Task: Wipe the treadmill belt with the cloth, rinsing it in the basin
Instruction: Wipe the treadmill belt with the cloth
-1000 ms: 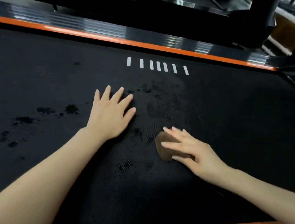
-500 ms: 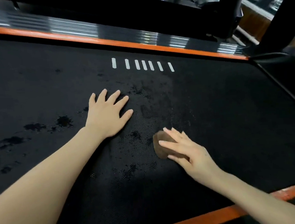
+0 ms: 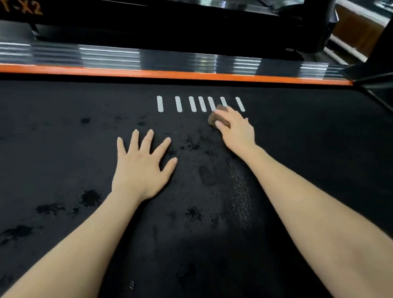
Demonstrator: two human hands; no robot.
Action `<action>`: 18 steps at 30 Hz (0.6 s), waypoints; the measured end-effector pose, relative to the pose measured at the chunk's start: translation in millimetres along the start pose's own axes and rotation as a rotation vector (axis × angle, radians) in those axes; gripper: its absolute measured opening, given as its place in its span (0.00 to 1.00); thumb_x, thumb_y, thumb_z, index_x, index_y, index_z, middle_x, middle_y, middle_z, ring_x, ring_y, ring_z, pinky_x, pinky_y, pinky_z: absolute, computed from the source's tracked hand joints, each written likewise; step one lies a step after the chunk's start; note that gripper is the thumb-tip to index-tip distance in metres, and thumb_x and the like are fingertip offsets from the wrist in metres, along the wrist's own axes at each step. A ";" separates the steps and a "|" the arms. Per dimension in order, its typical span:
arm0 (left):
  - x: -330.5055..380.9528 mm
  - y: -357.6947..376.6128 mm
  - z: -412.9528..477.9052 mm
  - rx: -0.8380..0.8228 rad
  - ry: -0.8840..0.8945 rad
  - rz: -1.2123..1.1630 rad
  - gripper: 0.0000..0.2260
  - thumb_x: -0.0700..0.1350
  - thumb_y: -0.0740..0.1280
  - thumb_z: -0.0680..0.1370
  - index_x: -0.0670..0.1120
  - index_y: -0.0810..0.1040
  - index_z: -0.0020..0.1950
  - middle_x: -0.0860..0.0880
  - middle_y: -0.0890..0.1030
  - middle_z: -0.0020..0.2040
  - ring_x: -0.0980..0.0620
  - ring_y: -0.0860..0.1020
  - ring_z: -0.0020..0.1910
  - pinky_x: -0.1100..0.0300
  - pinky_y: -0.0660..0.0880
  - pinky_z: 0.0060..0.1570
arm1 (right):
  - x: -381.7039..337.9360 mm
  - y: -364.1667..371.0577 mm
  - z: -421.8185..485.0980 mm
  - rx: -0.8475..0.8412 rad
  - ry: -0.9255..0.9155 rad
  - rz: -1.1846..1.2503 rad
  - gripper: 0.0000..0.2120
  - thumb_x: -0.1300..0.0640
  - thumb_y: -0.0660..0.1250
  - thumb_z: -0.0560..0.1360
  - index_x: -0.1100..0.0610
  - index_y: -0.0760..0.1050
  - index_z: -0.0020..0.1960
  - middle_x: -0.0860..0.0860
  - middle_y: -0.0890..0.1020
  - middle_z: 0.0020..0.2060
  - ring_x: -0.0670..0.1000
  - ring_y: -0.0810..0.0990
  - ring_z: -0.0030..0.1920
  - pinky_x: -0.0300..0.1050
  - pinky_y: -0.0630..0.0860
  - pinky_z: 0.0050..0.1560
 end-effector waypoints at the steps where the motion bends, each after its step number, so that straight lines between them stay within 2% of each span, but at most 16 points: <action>1: 0.6 0.4 0.2 -0.002 -0.001 -0.004 0.35 0.67 0.30 0.71 0.60 0.49 0.77 0.47 0.51 0.78 0.42 0.45 0.76 0.40 0.43 0.72 | -12.8 6.2 -6.6 -0.003 -0.049 0.019 0.16 0.56 0.60 0.80 0.47 0.71 0.67 0.51 0.64 0.73 0.55 0.58 0.74 0.56 0.47 0.75; 4: 1.1 -0.7 1.0 0.018 0.005 -0.022 0.36 0.67 0.31 0.70 0.60 0.50 0.77 0.47 0.52 0.78 0.42 0.46 0.76 0.40 0.43 0.72 | -40.0 23.9 -57.9 -0.157 -0.342 0.118 0.18 0.58 0.63 0.78 0.47 0.72 0.67 0.50 0.64 0.73 0.50 0.58 0.74 0.51 0.46 0.75; 6: 0.4 -1.4 -0.3 0.020 0.006 -0.028 0.36 0.66 0.31 0.71 0.59 0.51 0.77 0.47 0.52 0.78 0.41 0.46 0.76 0.40 0.42 0.72 | -31.9 19.7 -67.1 -0.277 -0.458 0.112 0.19 0.58 0.63 0.78 0.46 0.71 0.68 0.47 0.64 0.73 0.45 0.58 0.73 0.46 0.45 0.75; 8: 0.1 -2.1 -1.4 0.033 0.008 -0.039 0.35 0.66 0.32 0.71 0.59 0.53 0.77 0.46 0.53 0.78 0.41 0.47 0.76 0.40 0.43 0.72 | -6.7 10.2 -29.3 -0.229 -0.383 0.047 0.19 0.57 0.63 0.78 0.45 0.70 0.68 0.46 0.64 0.73 0.47 0.59 0.74 0.50 0.45 0.75; 10: 1.0 -2.4 -2.7 0.045 0.007 -0.051 0.34 0.66 0.34 0.73 0.58 0.55 0.76 0.46 0.55 0.78 0.41 0.49 0.76 0.39 0.44 0.72 | 23.2 -0.8 23.3 -0.073 -0.143 0.011 0.18 0.57 0.62 0.79 0.46 0.70 0.68 0.48 0.65 0.73 0.52 0.60 0.74 0.55 0.47 0.75; 11: 1.2 -2.1 -2.8 0.053 0.005 -0.058 0.34 0.66 0.35 0.73 0.58 0.57 0.76 0.45 0.57 0.77 0.40 0.50 0.76 0.39 0.45 0.72 | 31.7 -3.1 43.4 -0.008 -0.038 -0.002 0.18 0.56 0.62 0.79 0.46 0.71 0.68 0.49 0.65 0.73 0.53 0.60 0.74 0.55 0.48 0.74; 13: 1.6 -2.5 -1.2 0.069 0.010 -0.063 0.33 0.65 0.38 0.75 0.57 0.60 0.75 0.44 0.60 0.76 0.39 0.53 0.76 0.38 0.47 0.72 | 28.2 2.7 62.9 0.063 0.051 -0.032 0.17 0.56 0.60 0.80 0.47 0.71 0.67 0.51 0.65 0.73 0.56 0.60 0.73 0.53 0.52 0.74; 14: 2.0 -2.5 -1.2 0.073 0.014 -0.065 0.32 0.65 0.39 0.75 0.56 0.62 0.75 0.44 0.61 0.75 0.39 0.54 0.75 0.38 0.48 0.72 | 19.9 7.2 60.8 0.072 0.044 -0.041 0.17 0.57 0.60 0.80 0.48 0.72 0.67 0.52 0.65 0.73 0.57 0.60 0.73 0.53 0.54 0.72; 16: 1.8 -3.4 0.0 0.087 0.020 -0.064 0.31 0.65 0.41 0.76 0.55 0.64 0.74 0.43 0.64 0.74 0.38 0.57 0.74 0.37 0.50 0.71 | -1.3 12.5 40.4 0.038 -0.083 -0.014 0.17 0.58 0.61 0.79 0.48 0.72 0.67 0.51 0.65 0.72 0.56 0.61 0.72 0.52 0.57 0.70; 18: 2.1 -3.7 0.3 0.092 0.028 -0.054 0.30 0.64 0.43 0.77 0.54 0.66 0.73 0.42 0.66 0.73 0.37 0.59 0.73 0.36 0.53 0.70 | -12.9 14.8 8.0 -0.060 -0.264 0.047 0.18 0.59 0.63 0.78 0.48 0.73 0.66 0.49 0.66 0.72 0.52 0.63 0.72 0.50 0.53 0.72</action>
Point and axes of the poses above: each hand's wrist, its own z-axis towards the middle knuckle, its own y-axis out of the palm, x = y × z, the point moved 5 cm from there along z, towards the middle knuckle
